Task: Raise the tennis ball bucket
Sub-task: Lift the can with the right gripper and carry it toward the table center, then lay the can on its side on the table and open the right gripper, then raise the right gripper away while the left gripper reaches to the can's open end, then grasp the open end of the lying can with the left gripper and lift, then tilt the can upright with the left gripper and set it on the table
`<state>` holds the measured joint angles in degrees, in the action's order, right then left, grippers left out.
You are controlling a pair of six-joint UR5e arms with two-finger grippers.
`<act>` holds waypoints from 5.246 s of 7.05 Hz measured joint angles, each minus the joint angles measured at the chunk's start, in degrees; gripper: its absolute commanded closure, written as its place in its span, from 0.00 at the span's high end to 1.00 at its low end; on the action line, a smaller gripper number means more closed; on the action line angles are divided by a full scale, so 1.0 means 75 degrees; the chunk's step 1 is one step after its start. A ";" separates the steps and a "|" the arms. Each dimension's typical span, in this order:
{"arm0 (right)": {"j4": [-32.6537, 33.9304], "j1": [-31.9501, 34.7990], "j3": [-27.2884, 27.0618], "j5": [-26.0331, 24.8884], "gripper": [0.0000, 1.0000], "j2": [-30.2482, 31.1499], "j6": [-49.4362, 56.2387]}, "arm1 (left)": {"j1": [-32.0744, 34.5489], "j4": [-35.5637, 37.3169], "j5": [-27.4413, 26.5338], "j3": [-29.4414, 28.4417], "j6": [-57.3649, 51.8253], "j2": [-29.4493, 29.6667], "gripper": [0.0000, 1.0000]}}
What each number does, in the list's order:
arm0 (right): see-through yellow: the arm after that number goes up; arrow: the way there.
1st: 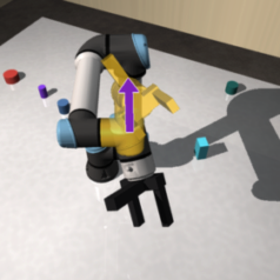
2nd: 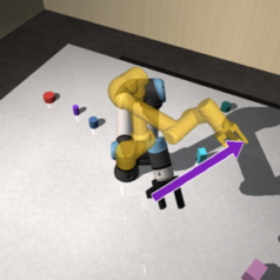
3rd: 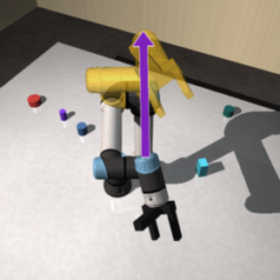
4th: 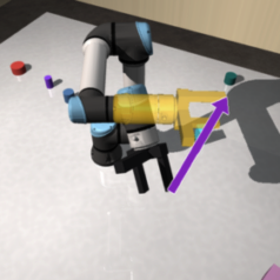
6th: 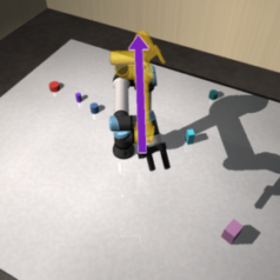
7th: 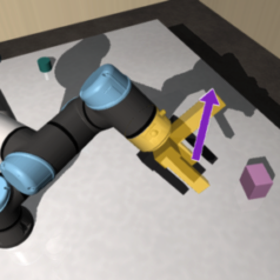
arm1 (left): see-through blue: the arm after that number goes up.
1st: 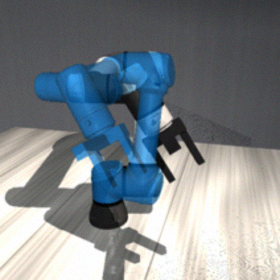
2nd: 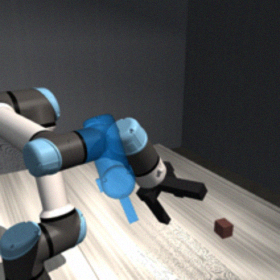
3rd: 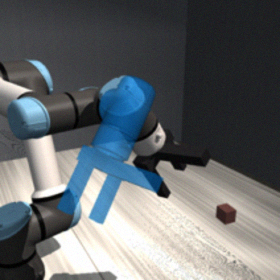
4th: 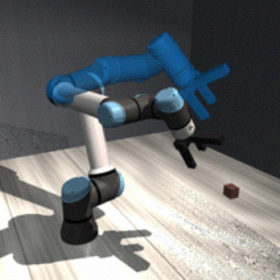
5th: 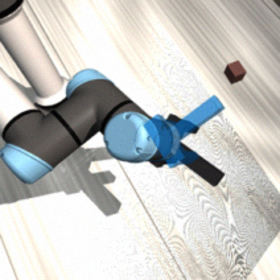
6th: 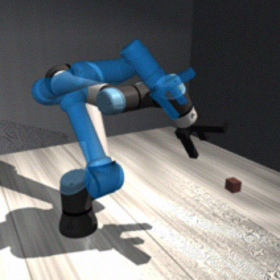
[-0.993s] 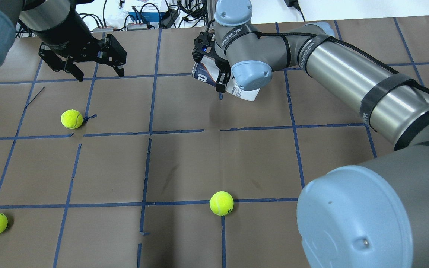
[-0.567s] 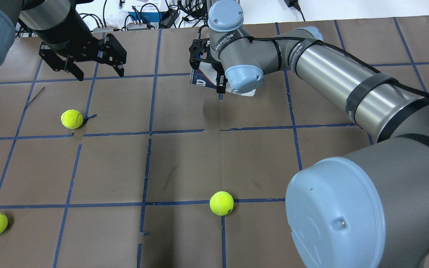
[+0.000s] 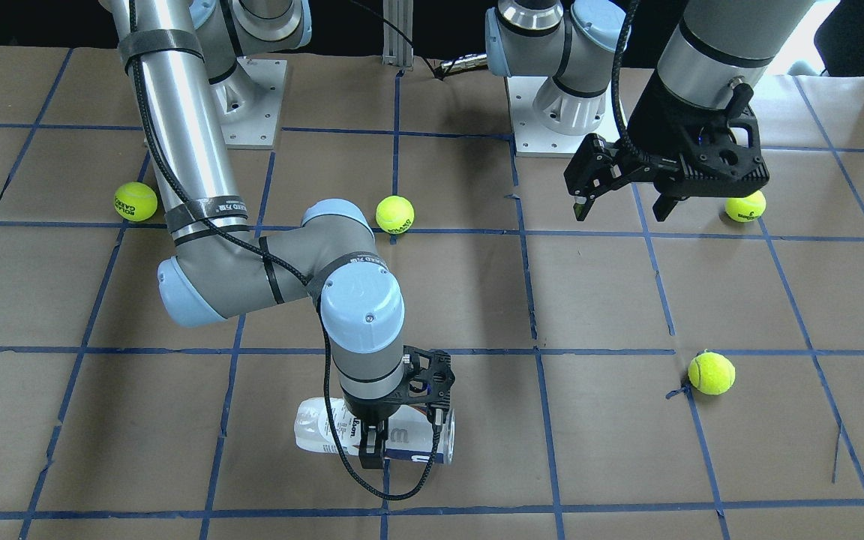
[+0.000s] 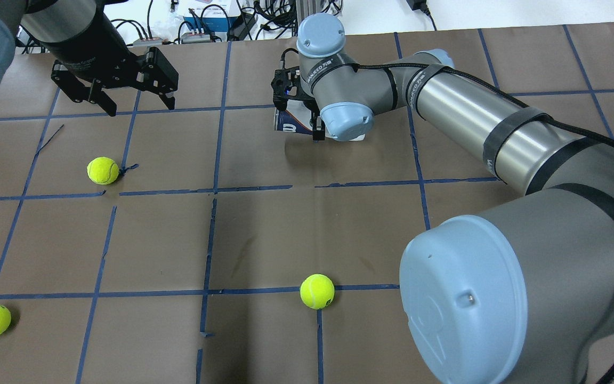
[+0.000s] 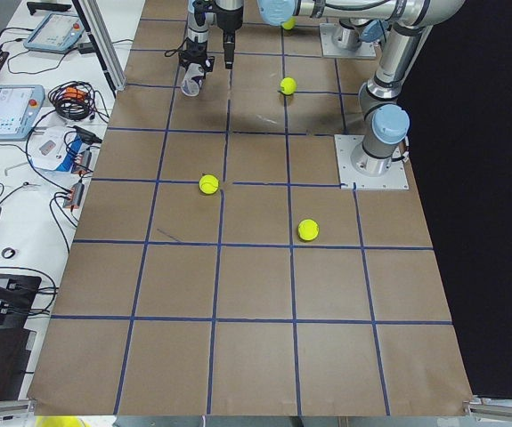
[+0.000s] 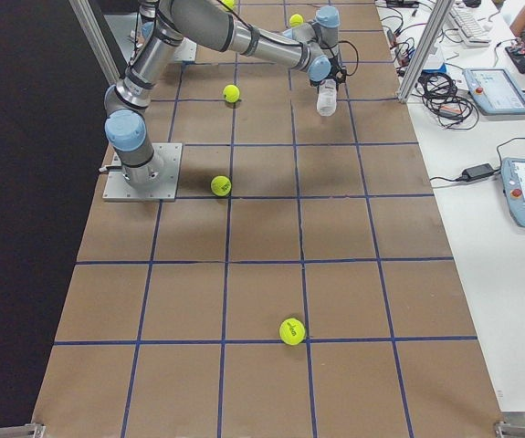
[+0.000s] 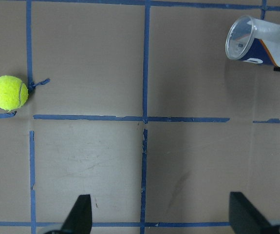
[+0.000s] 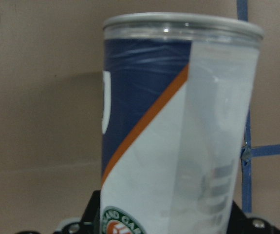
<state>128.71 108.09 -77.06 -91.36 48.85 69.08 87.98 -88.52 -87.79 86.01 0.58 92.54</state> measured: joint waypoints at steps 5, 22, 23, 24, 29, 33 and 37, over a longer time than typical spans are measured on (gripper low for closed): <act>0.0704 0.0171 -0.0421 0.0448 1.00 -0.0052 0.0135 | -0.0003 0.0005 -0.0035 -0.0011 -0.0057 0.0179 1.00; -0.5505 -0.2624 -0.0544 0.0204 1.00 0.3861 -0.8621 | 0.0001 0.1763 0.5088 -0.1569 -0.0616 0.5516 0.72; -0.5496 -0.2624 -0.0519 0.0024 1.00 0.3877 -0.8868 | 0.0003 0.2126 0.5317 -0.1331 -0.0487 0.5572 0.59; -0.5507 -0.2620 -0.0461 -0.0045 1.00 0.3886 -0.9068 | 0.0007 0.2394 0.5450 -0.1203 -0.0314 0.5623 0.48; -0.5527 -0.2676 -0.0264 -0.0048 1.00 0.3927 -0.9250 | 0.0088 0.2589 0.5531 -0.1170 0.0288 0.5351 0.05; -0.5534 -0.2645 -0.0280 -0.0028 1.00 0.3940 -0.9572 | 0.0411 0.2466 0.5143 -0.1249 0.1686 0.4129 0.02; -0.5527 -0.2647 -0.0269 -0.0004 1.00 0.3939 -0.9530 | 0.1306 0.2460 0.1635 -0.1637 0.1868 0.3192 0.02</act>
<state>87.26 88.24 -79.08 -91.39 78.39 -2.40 97.77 -70.07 -75.53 73.73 14.59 116.48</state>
